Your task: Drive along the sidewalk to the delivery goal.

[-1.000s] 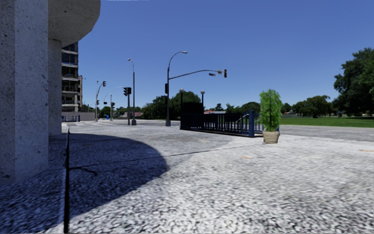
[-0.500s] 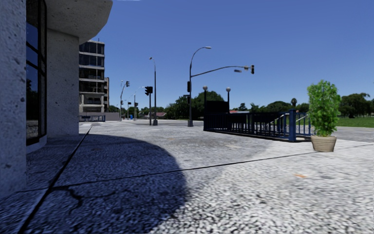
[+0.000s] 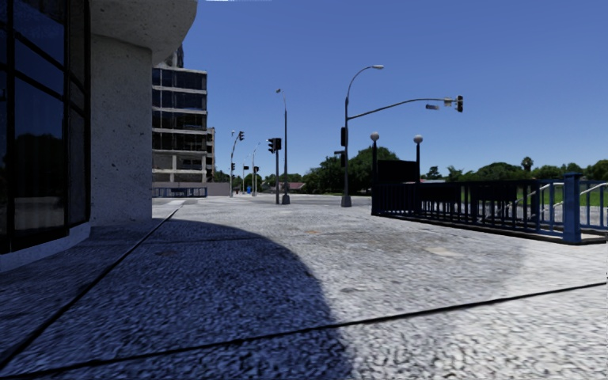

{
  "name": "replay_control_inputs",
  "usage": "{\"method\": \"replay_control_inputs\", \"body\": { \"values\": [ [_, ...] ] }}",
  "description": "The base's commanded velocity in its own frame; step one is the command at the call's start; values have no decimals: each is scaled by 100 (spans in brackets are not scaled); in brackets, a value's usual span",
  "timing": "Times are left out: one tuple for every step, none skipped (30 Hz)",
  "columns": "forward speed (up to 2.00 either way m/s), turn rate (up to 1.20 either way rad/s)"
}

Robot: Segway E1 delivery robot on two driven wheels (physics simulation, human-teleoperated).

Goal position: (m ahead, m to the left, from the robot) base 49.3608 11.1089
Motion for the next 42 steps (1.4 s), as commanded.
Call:
{"method": "replay_control_inputs", "body": {
  "values": [
    [200,36],
    [200,36],
    [200,36],
    [200,36],
    [200,36],
    [200,36],
    [200,36],
    [200,36],
    [200,36],
    [200,36],
    [200,36],
    [200,36],
    [200,36],
    [200,36],
    [200,36],
    [200,36],
    [200,36],
    [200,36],
    [200,36],
    [200,36],
    [200,36],
    [200,36],
    [200,36],
    [200,36],
    [200,31],
    [200,21],
    [200,0],
    [200,0],
    [200,0],
    [200,0],
    [200,0],
    [200,0],
    [200,0],
    [200,0],
    [200,0],
    [200,0],
    [200,0],
    [200,0],
    [200,0],
    [200,0],
    [200,0],
    [196,0]
  ]
}}
